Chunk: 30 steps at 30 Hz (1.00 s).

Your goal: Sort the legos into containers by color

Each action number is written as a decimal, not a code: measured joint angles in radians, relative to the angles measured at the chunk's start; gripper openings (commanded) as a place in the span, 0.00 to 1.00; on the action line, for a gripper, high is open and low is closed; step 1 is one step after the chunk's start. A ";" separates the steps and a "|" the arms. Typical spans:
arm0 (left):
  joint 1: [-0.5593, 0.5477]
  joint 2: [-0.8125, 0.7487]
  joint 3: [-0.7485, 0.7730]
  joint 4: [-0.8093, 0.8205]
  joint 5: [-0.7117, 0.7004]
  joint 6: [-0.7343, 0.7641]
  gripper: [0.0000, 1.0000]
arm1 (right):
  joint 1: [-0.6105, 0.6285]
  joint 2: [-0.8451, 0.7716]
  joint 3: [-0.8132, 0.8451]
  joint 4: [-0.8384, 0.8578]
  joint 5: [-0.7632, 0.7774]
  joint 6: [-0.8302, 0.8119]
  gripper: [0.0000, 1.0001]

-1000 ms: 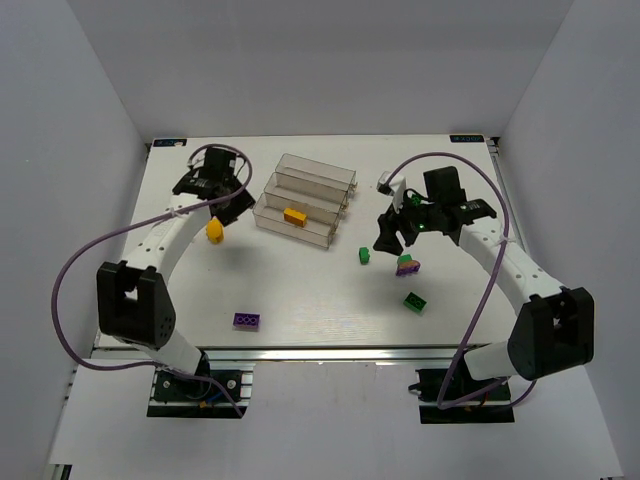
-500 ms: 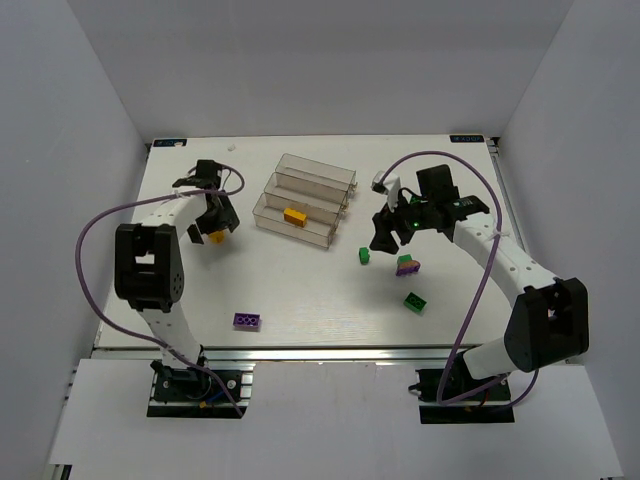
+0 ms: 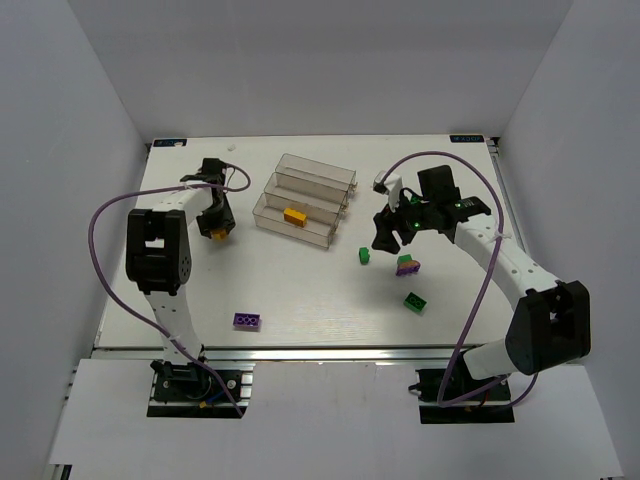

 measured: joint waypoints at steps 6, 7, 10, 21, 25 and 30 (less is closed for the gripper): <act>-0.005 -0.092 -0.061 0.038 0.076 -0.029 0.02 | 0.000 0.000 -0.001 0.001 0.003 0.000 0.63; -0.007 -0.139 -0.089 0.047 0.109 -0.045 0.01 | 0.000 0.000 -0.001 0.000 0.003 0.001 0.62; -0.010 -0.309 -0.170 0.088 0.223 -0.115 0.00 | 0.000 0.000 -0.001 0.002 0.004 0.000 0.55; -0.056 -0.470 -0.312 0.370 0.572 -0.494 0.00 | 0.000 0.000 -0.009 0.007 0.002 0.027 0.09; -0.097 -0.357 -0.273 0.406 0.610 -0.574 0.00 | 0.000 0.000 -0.009 0.009 0.008 0.035 0.08; -0.138 -0.222 -0.137 0.394 0.605 -0.614 0.02 | 0.001 0.000 -0.010 0.010 0.019 0.041 0.10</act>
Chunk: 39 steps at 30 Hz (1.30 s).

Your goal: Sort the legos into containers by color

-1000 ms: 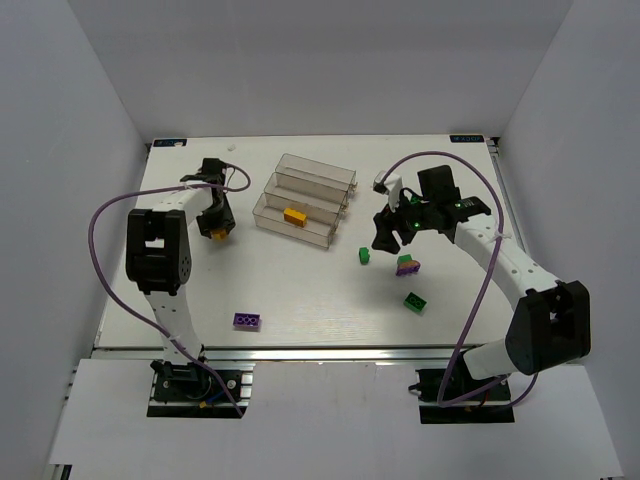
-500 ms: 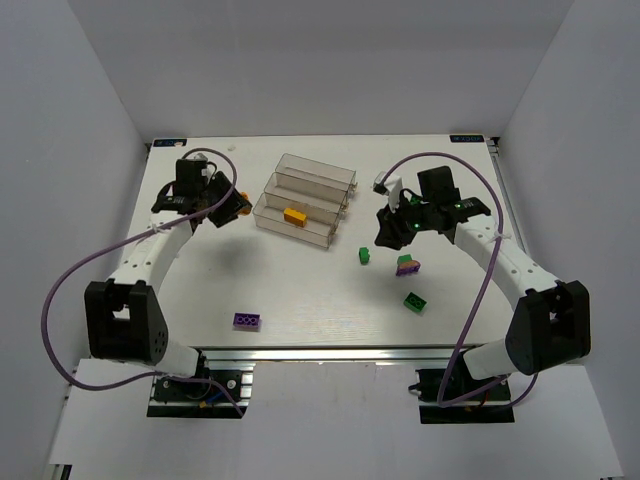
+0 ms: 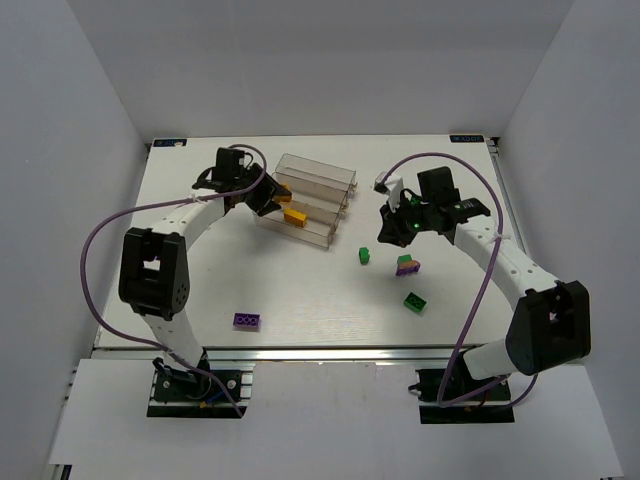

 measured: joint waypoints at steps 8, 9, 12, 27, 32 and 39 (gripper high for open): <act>-0.026 0.019 0.039 -0.057 -0.044 -0.020 0.26 | 0.000 -0.020 -0.026 0.008 0.014 0.006 0.20; -0.026 0.017 0.033 -0.063 -0.048 -0.022 0.31 | 0.000 -0.020 -0.026 0.010 0.016 0.006 0.21; -0.027 0.017 0.022 -0.083 -0.057 -0.027 0.47 | 0.000 -0.021 -0.027 0.016 0.018 0.009 0.26; -0.027 0.028 0.060 -0.105 -0.059 -0.030 0.63 | 0.000 -0.021 -0.027 0.023 0.017 0.011 0.72; -0.027 0.013 0.059 -0.099 -0.053 -0.005 0.22 | 0.000 -0.014 -0.026 0.023 0.001 0.022 0.71; -0.023 -0.260 -0.073 -0.069 -0.031 0.108 0.68 | 0.020 0.147 0.036 0.022 0.067 0.167 0.68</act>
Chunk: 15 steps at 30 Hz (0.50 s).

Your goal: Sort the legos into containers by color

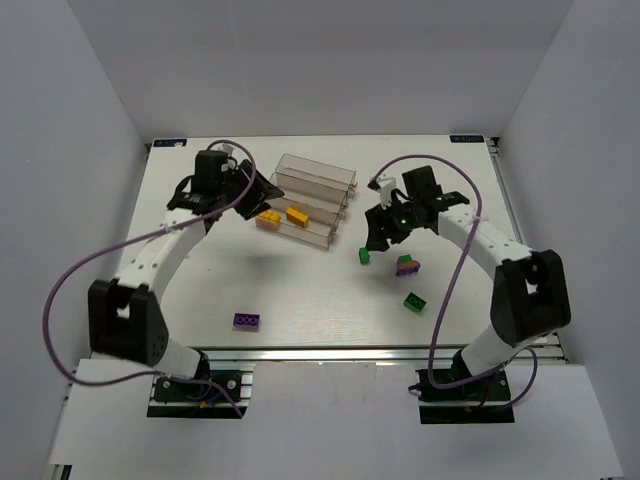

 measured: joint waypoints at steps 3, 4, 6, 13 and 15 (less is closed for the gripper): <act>0.001 -0.177 -0.093 -0.024 -0.010 0.038 0.74 | 0.023 0.084 0.021 0.002 0.087 0.085 0.69; 0.001 -0.232 -0.126 -0.033 -0.018 0.045 0.75 | 0.033 0.106 0.026 0.000 0.123 0.117 0.69; 0.001 -0.325 -0.201 -0.046 -0.033 0.055 0.76 | 0.051 0.149 0.042 -0.003 0.182 0.169 0.68; 0.002 -0.562 -0.428 -0.145 -0.095 0.040 0.77 | 0.093 0.250 0.086 0.003 0.273 0.288 0.65; 0.002 -0.600 -0.447 -0.171 -0.110 0.036 0.77 | 0.099 0.263 0.088 0.005 0.279 0.310 0.63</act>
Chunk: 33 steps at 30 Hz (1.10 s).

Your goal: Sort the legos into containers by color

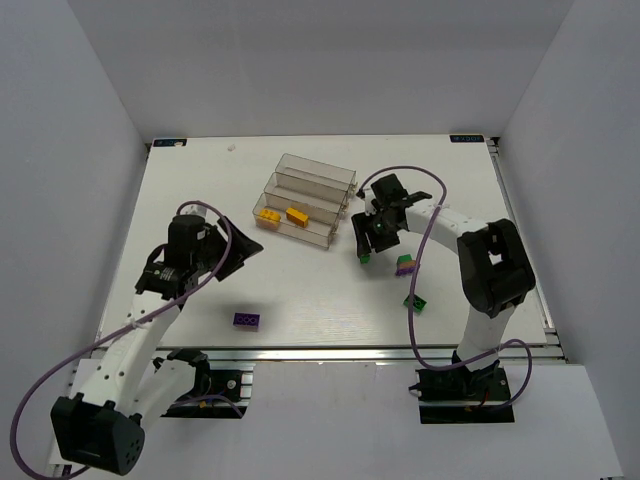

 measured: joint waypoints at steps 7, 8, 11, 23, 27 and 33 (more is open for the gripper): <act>0.000 -0.095 -0.019 -0.064 -0.041 -0.004 0.77 | 0.012 0.040 0.002 0.008 0.043 0.060 0.48; 0.000 -0.103 -0.027 -0.068 -0.043 -0.004 0.77 | 0.014 0.042 0.002 0.012 0.048 0.065 0.42; 0.000 -0.116 -0.050 -0.086 -0.049 -0.006 0.77 | 0.018 0.042 0.002 0.027 0.059 0.078 0.27; 0.000 -0.164 -0.095 -0.133 -0.064 -0.011 0.77 | 0.014 -0.055 0.033 0.016 -0.023 -0.145 0.00; 0.000 -0.196 -0.149 -0.133 -0.064 -0.030 0.77 | 0.018 -0.149 0.134 0.042 -0.140 -0.260 0.00; -0.001 -0.201 -0.171 -0.127 -0.059 -0.054 0.77 | 0.042 -0.016 0.404 0.079 -0.243 -0.309 0.00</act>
